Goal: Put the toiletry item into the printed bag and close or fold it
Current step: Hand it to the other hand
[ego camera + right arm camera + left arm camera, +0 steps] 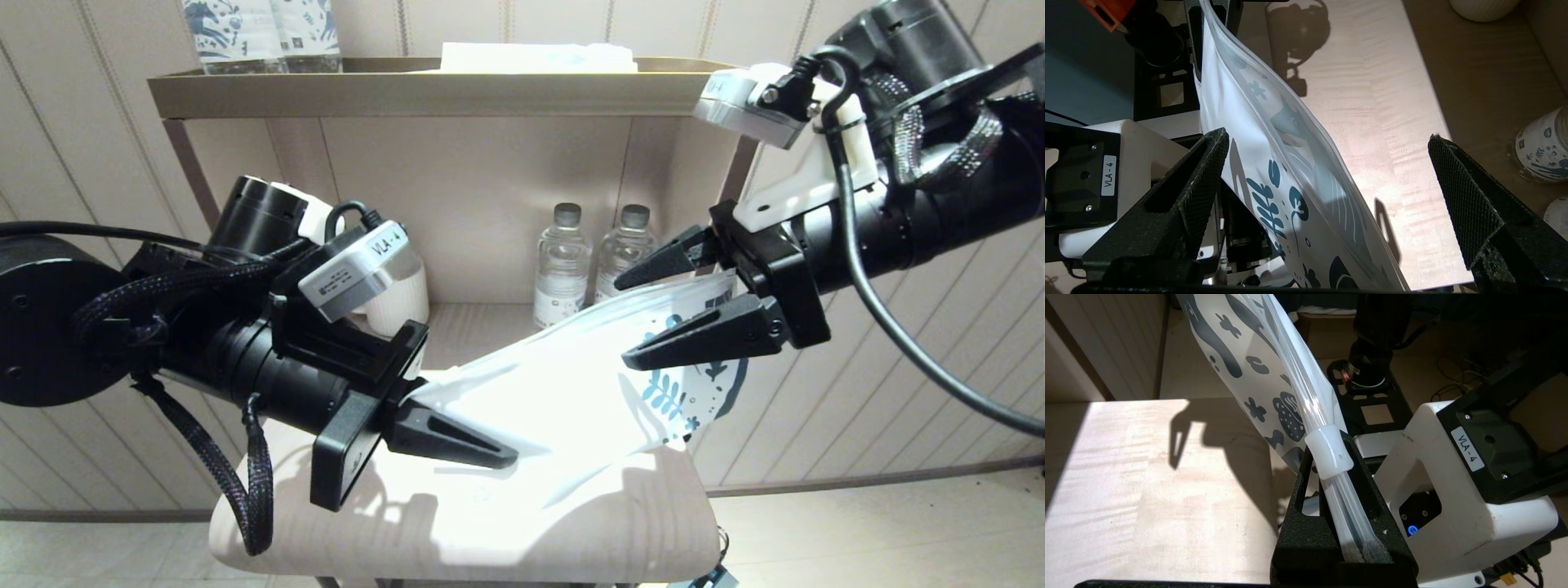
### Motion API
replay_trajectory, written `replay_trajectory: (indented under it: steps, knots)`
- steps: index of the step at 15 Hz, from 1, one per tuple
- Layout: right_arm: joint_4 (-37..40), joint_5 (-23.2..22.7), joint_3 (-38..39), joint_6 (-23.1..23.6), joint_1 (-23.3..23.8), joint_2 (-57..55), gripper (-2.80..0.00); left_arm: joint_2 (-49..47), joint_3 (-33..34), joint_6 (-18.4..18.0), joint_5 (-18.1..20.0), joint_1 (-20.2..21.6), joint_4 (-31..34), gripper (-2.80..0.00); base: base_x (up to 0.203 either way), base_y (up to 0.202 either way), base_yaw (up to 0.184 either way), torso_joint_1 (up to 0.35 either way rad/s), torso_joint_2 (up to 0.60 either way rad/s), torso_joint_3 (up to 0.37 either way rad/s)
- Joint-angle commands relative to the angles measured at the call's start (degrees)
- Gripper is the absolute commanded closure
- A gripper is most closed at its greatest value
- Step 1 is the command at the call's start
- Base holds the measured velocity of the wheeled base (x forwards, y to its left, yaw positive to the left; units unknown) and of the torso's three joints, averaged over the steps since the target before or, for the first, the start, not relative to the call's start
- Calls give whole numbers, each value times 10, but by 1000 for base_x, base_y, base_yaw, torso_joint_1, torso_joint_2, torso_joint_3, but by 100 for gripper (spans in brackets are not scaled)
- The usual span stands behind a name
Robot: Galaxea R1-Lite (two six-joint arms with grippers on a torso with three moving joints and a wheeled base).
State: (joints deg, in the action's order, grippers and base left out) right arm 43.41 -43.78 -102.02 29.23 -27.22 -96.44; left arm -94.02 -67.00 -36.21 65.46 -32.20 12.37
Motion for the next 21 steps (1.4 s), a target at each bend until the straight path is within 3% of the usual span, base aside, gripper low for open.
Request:
replay_trajectory:
  steps: [1, 14, 15, 21]
  knots:
    - [3, -13, 18, 6, -1, 4, -280, -1, -2, -3, 5, 0, -1, 0, 0, 0, 0, 0, 0, 0]
    - [2, -14, 31, 12, -8, 10, -280, -5, -8, -3, 5, 5, -2, 0, 0, 0, 0, 0, 0, 0]
    - [1, -13, 33, 14, -8, 10, 0, -5, -8, -3, 5, 5, -2, 0, 0, 0, 0, 0, 0, 0]
    - [2, -14, 26, 14, -7, 9, 0, -2, -7, -3, 5, 5, -2, 0, 0, 0, 0, 0, 0, 0]
